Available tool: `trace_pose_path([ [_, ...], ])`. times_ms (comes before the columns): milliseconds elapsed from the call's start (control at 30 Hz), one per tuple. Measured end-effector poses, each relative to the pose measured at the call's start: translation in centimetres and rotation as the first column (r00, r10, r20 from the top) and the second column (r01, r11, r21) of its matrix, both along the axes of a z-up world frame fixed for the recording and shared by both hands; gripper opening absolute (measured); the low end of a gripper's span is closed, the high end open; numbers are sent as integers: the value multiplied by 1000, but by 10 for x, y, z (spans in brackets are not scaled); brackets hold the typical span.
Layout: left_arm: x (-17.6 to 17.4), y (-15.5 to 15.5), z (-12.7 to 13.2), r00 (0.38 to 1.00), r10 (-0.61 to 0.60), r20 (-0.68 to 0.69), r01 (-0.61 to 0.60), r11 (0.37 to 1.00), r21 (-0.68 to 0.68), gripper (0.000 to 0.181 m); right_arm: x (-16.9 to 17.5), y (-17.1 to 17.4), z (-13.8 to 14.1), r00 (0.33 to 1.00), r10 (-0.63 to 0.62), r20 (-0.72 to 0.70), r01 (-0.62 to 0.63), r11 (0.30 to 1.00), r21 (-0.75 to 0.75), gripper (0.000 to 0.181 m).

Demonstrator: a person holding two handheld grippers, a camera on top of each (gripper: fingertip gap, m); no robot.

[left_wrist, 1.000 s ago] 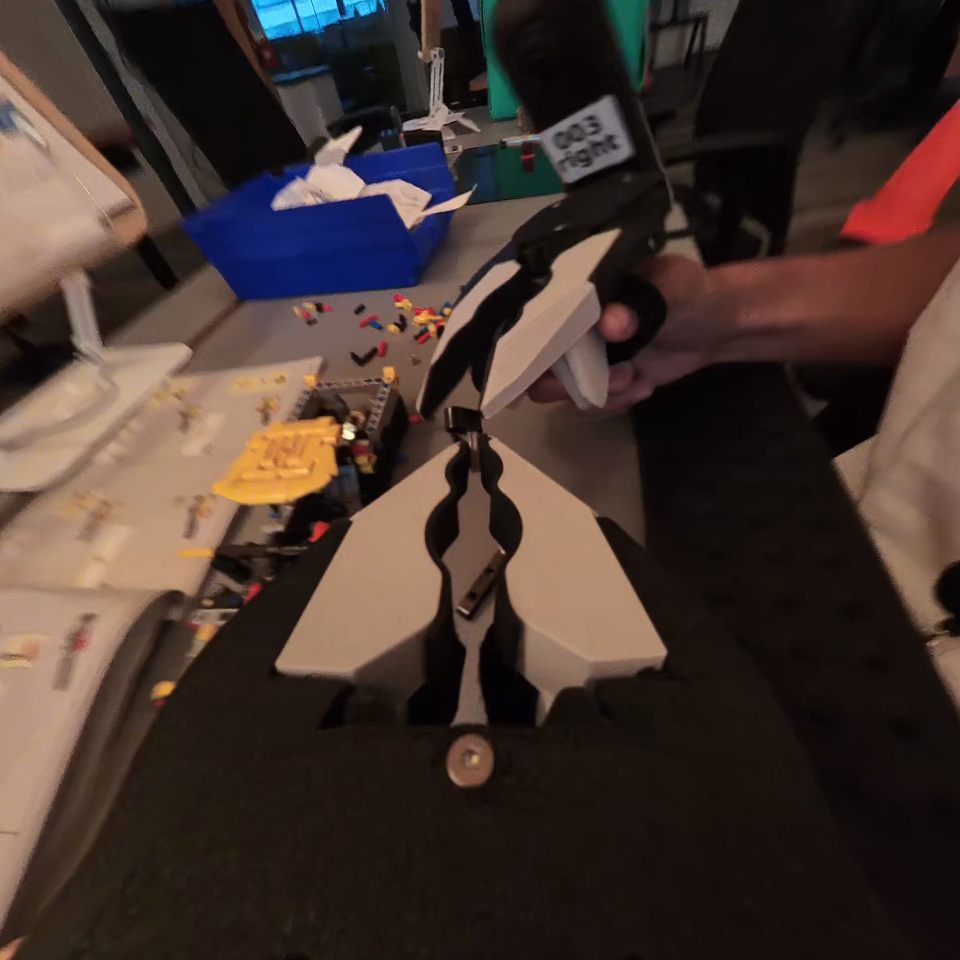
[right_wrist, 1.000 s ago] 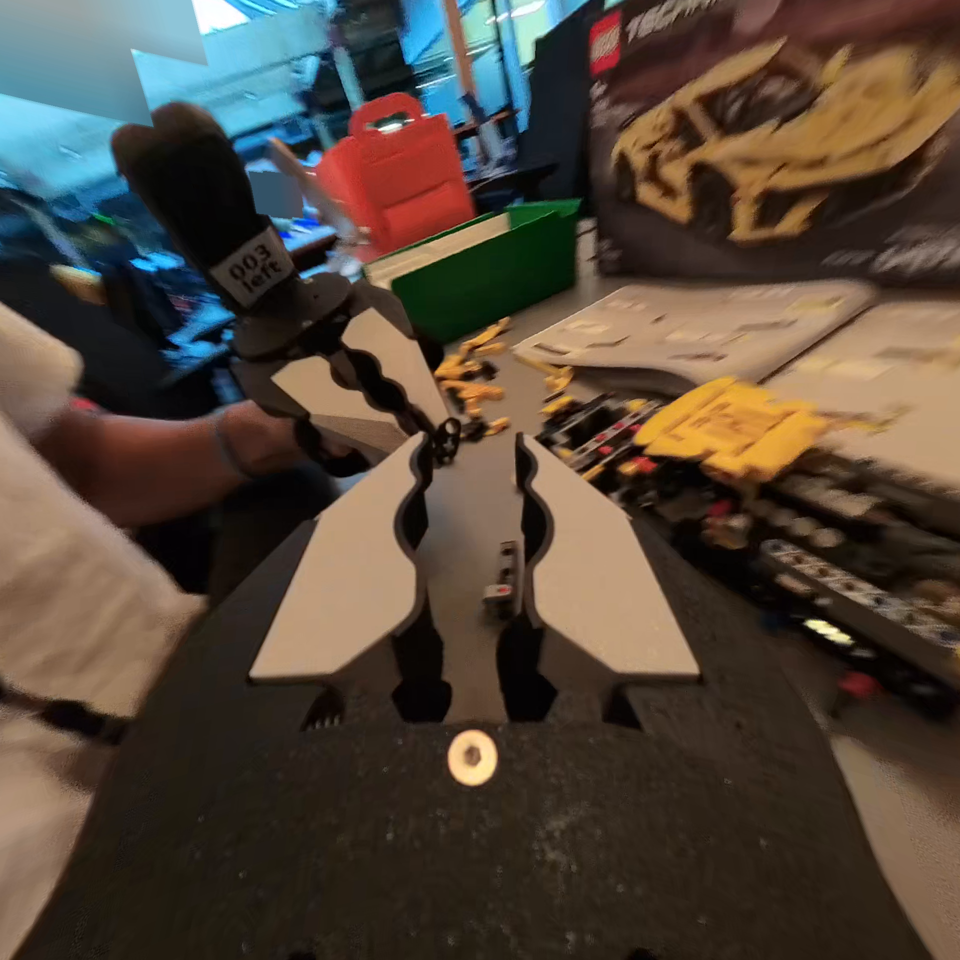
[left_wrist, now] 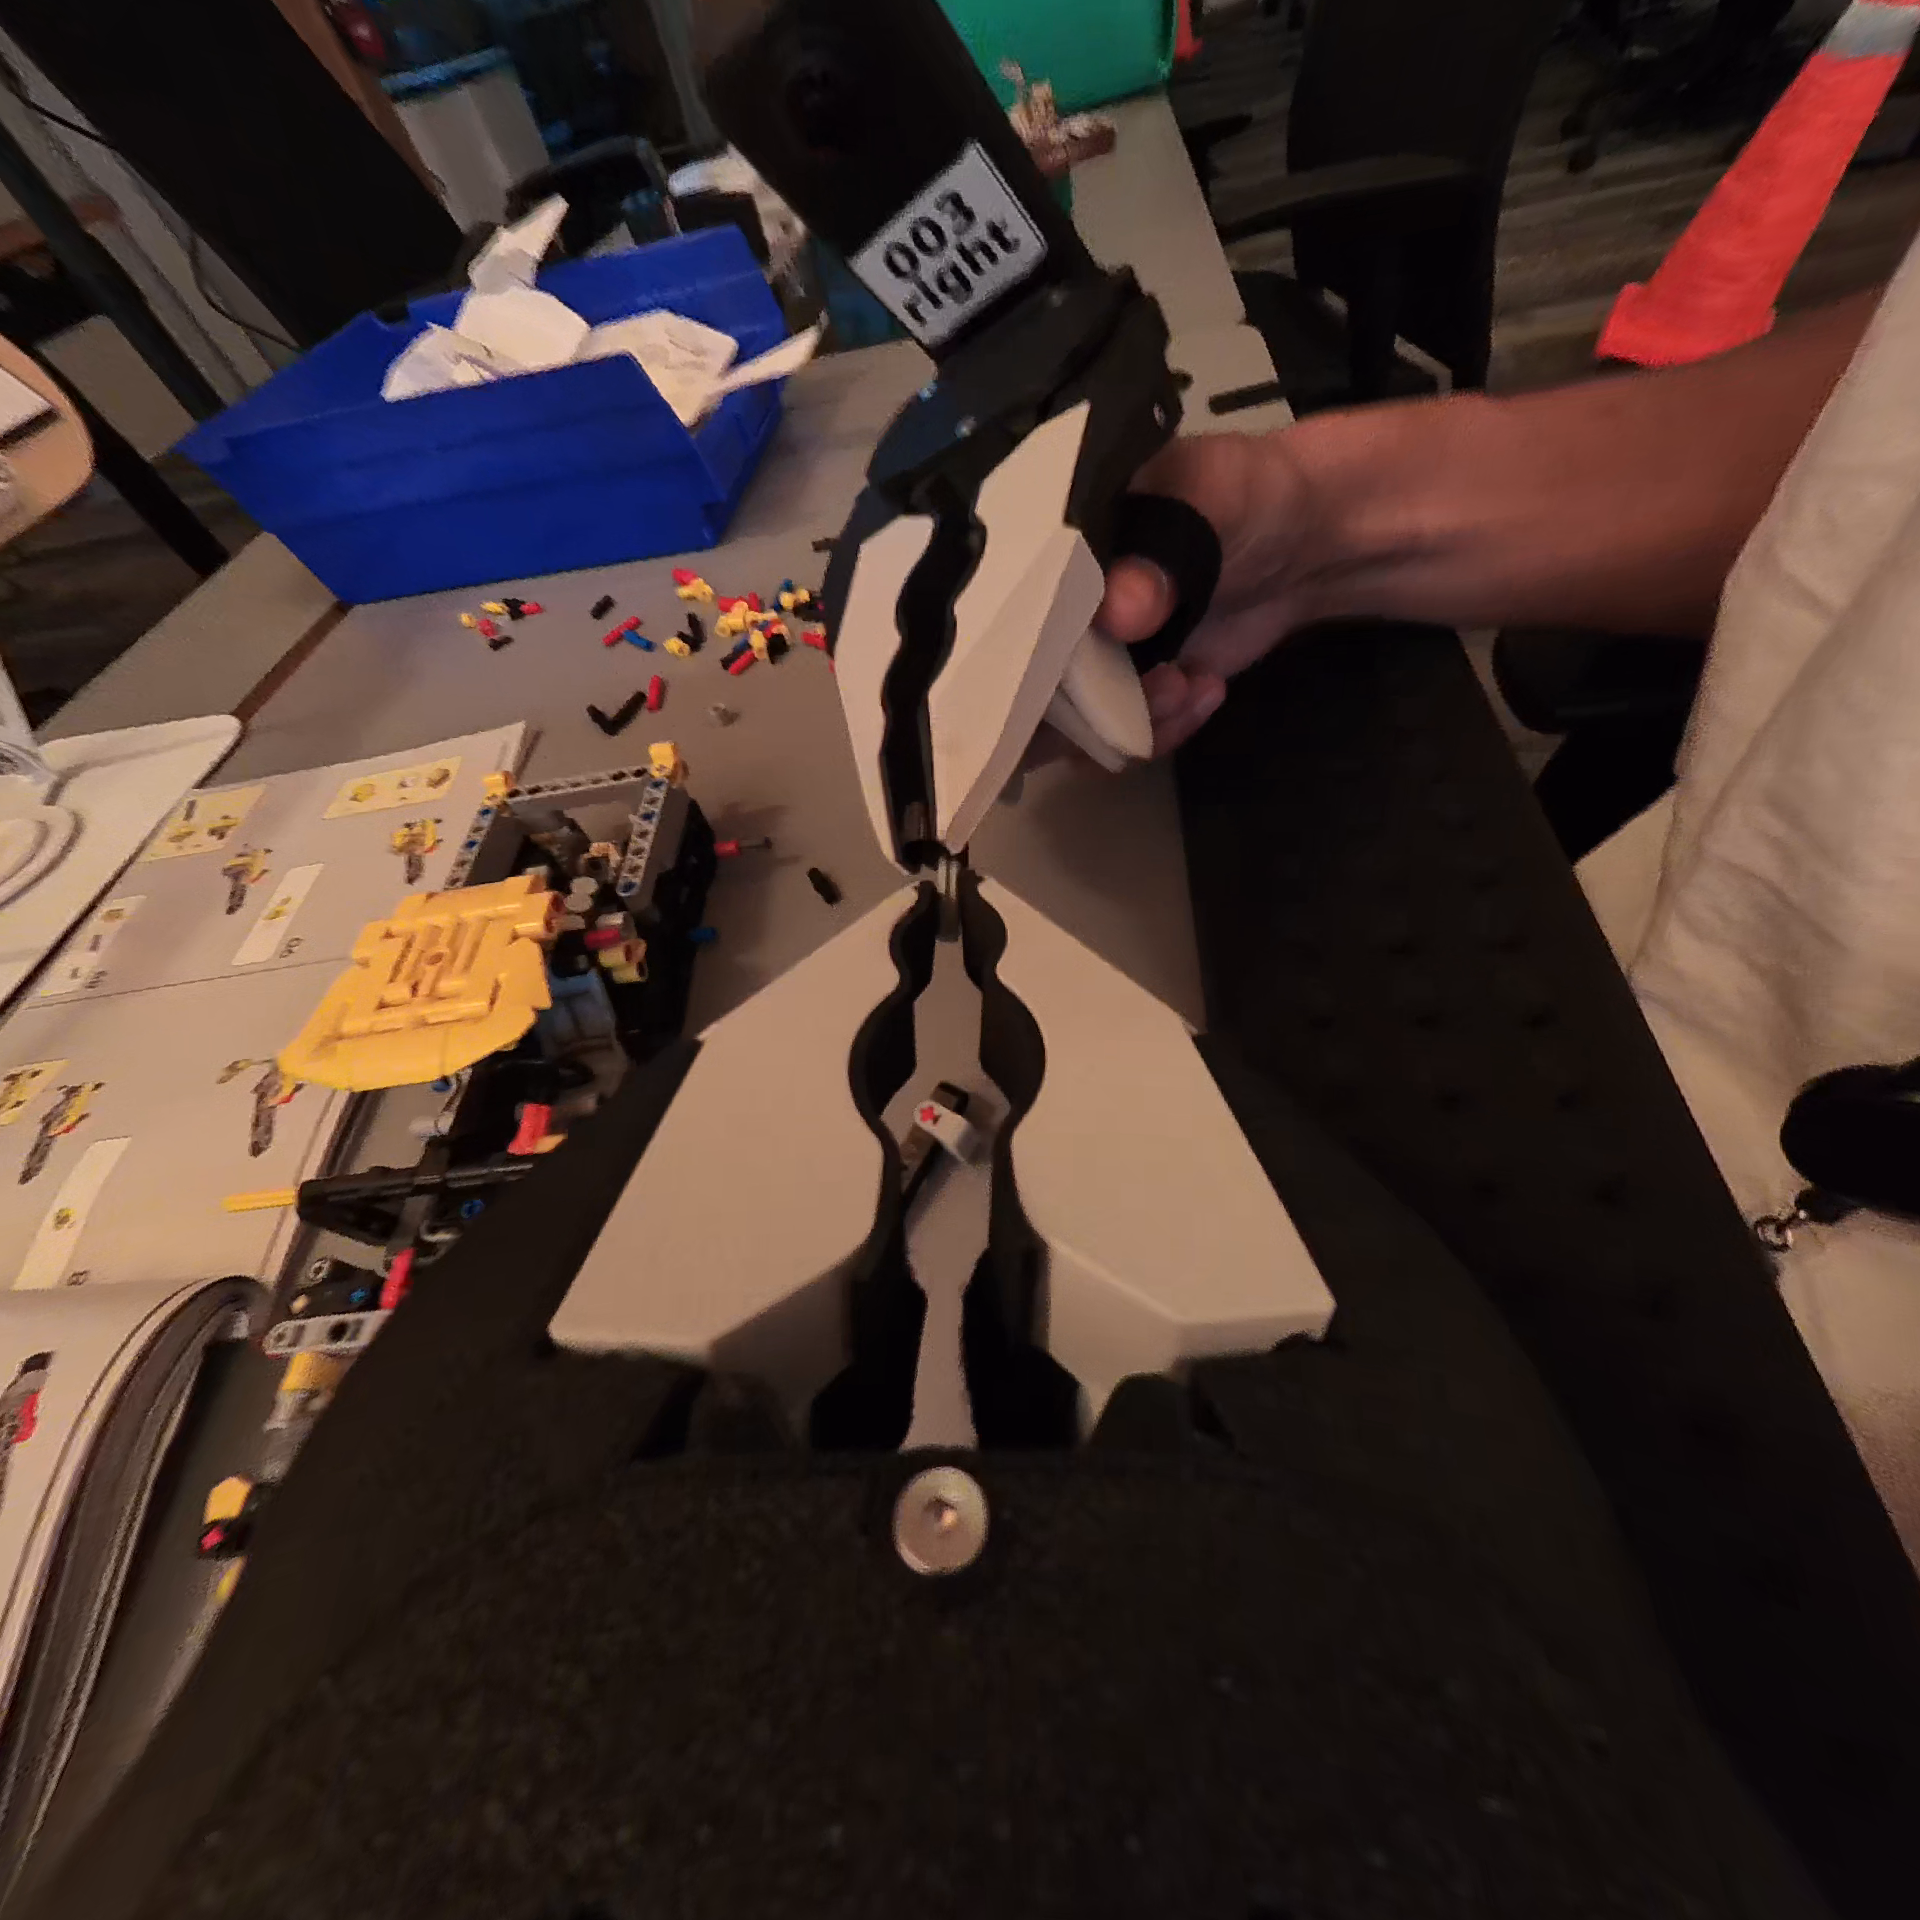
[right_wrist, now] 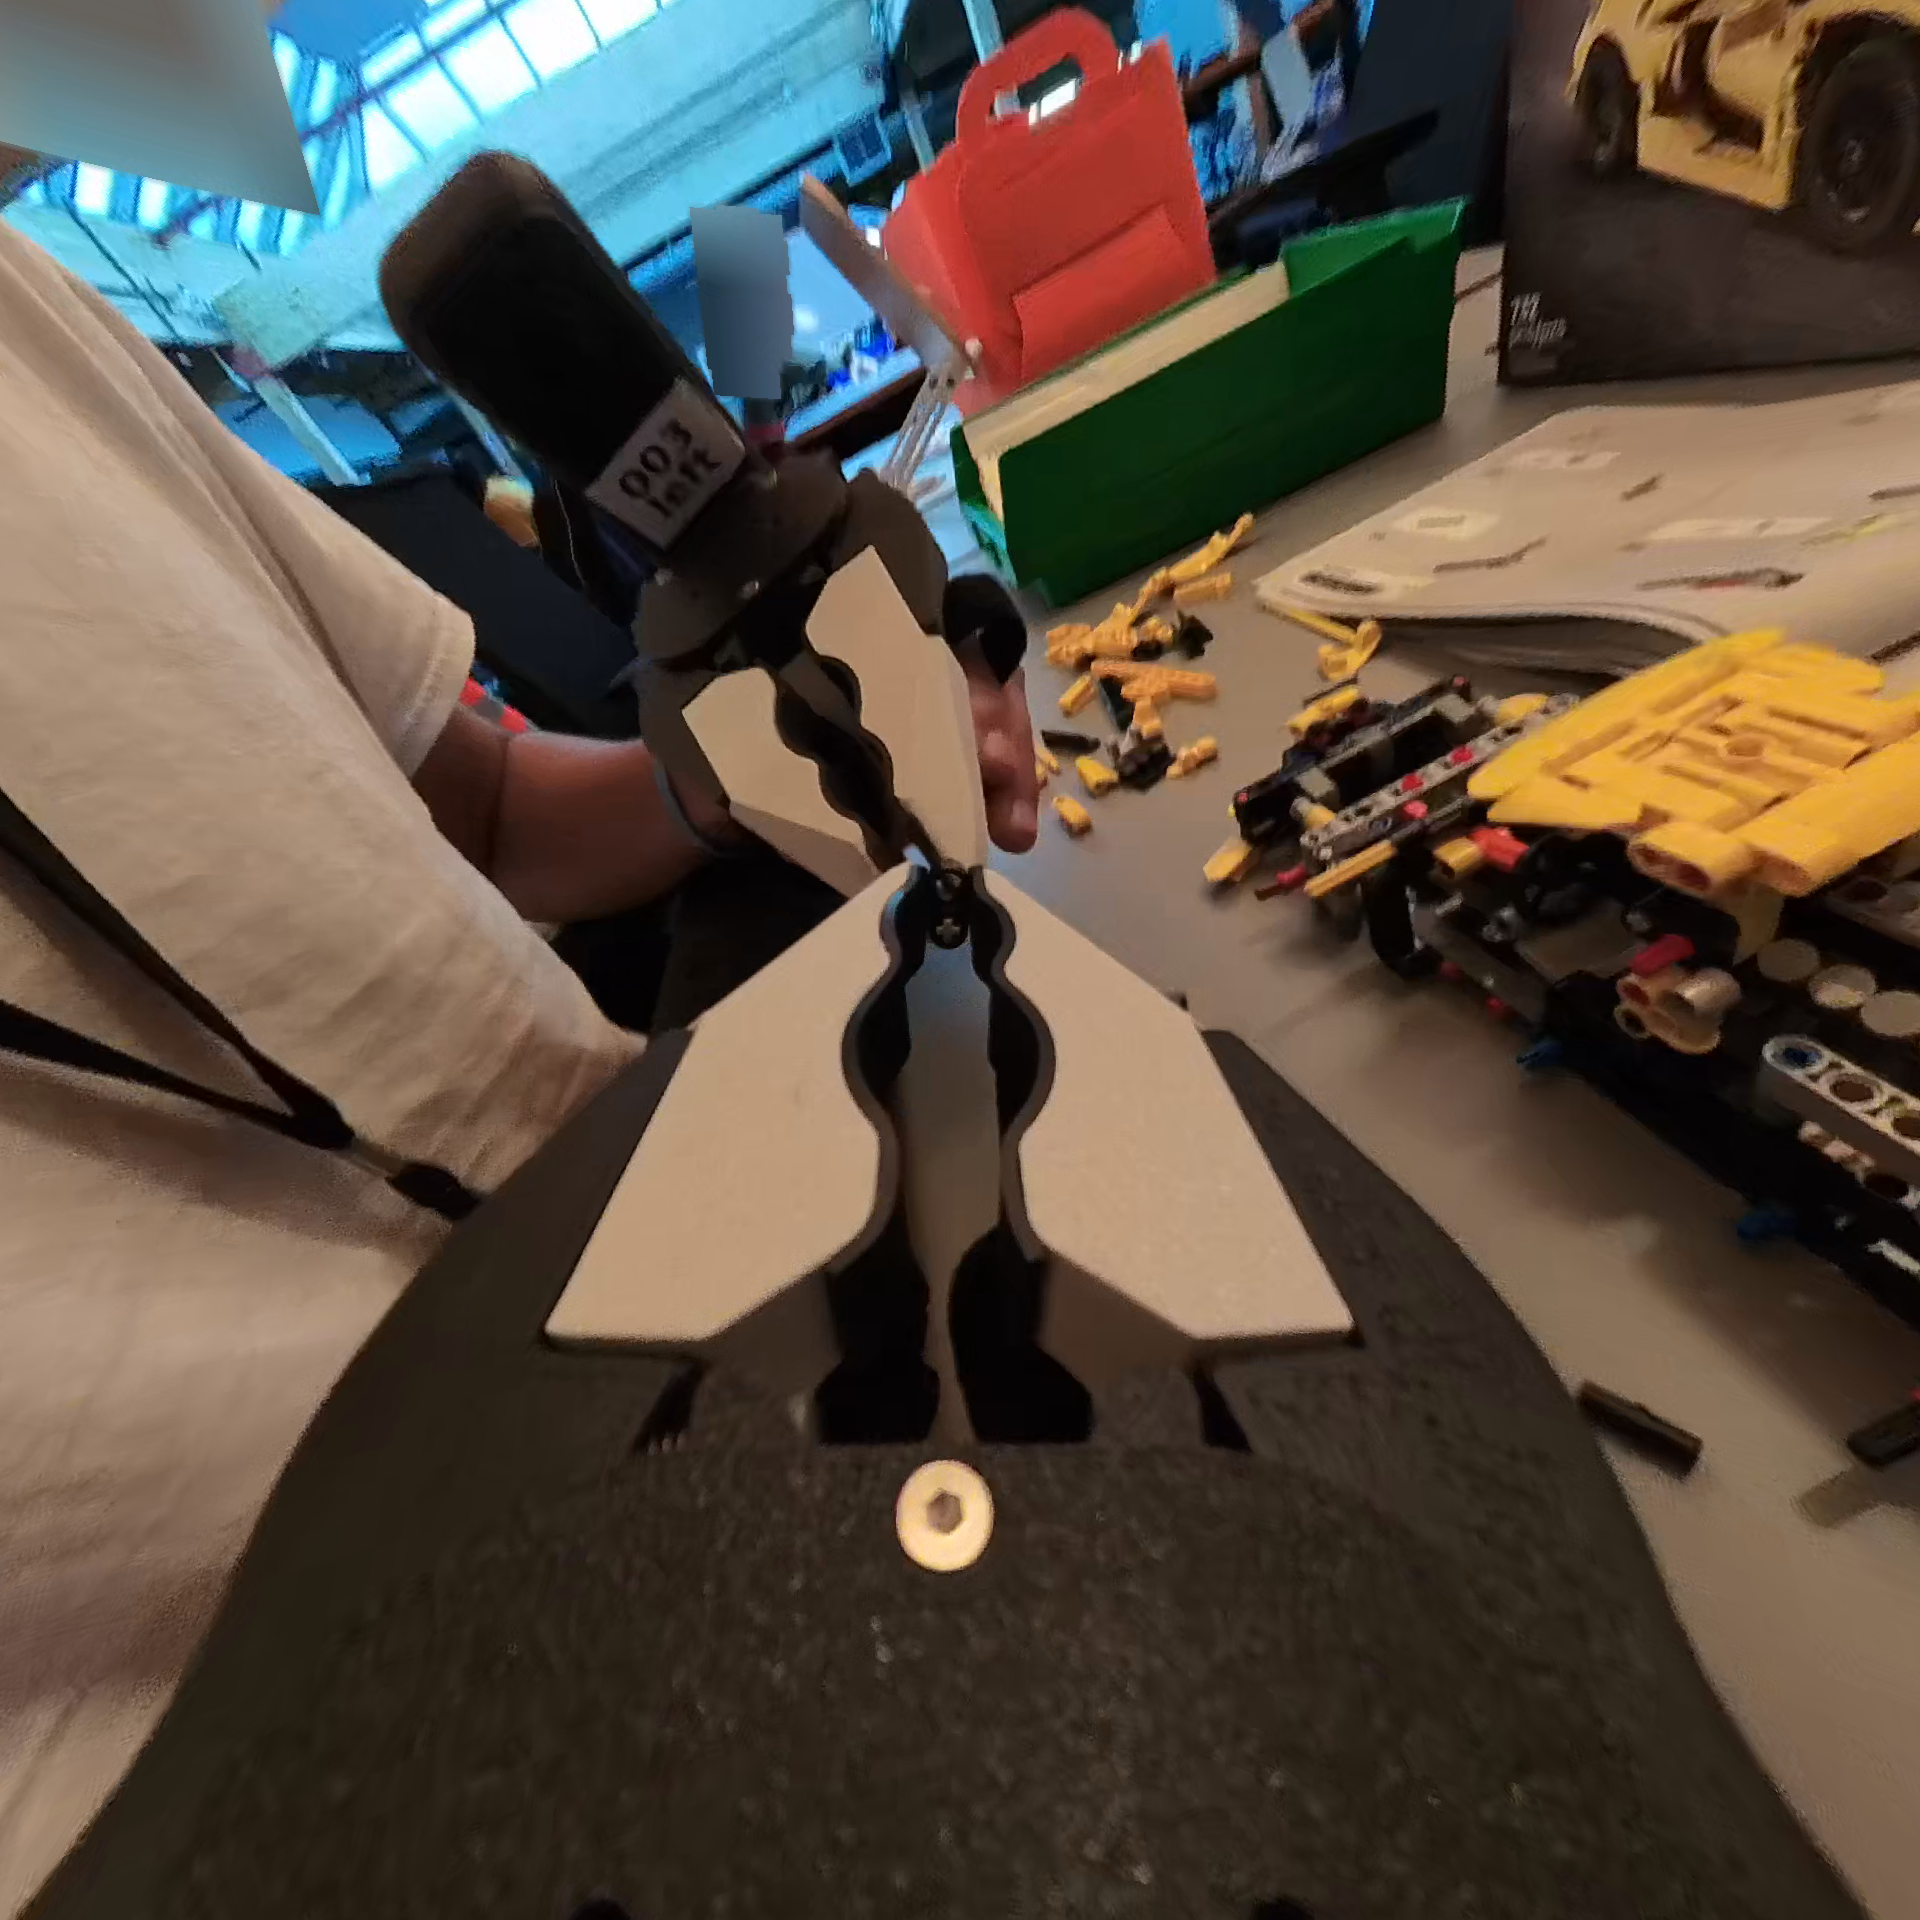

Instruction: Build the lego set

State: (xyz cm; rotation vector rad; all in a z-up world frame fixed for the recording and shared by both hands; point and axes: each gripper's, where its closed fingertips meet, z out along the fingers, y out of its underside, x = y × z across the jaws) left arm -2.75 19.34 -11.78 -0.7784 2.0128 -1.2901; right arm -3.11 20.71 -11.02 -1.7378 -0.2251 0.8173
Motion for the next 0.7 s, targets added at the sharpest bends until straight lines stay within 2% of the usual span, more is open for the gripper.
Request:
trace_pose_path([
  [200, -5, -8, -36, 991, -51, -123, 70, 985, 156, 4, -3, -14, -41, 976, 119, 181, -87, 980, -179, 7],
  [400, -2, -6, -85, 981, 0, -195, 75, 922, 380, 4, 3, -16, -92, 874, 238, 425, -89, 936, -340, 8],
  [500, 0, -8, -92, 981, 9, -195, 79, 894, 441, 4, 6, -18, -100, 848, 260, 462, -86, 927, -364, 8],
  [600, -1, -11, -93, 976, 8, -217, 86, 905, 418, 4, 12, -22, -98, 846, 256, 468, -87, 932, -353, 18],
  [667, -3, -10, -93, 975, 3, -220, 90, 908, 409, 4, 39, -25, -91, 843, 198, 501, -23, 942, -333, 24],
  [700, -3, -10, -93, 977, 2, -213, 88, 907, 411, 4, 63, -21, -87, 828, 122, 547, 61, 951, -303, 24],
])
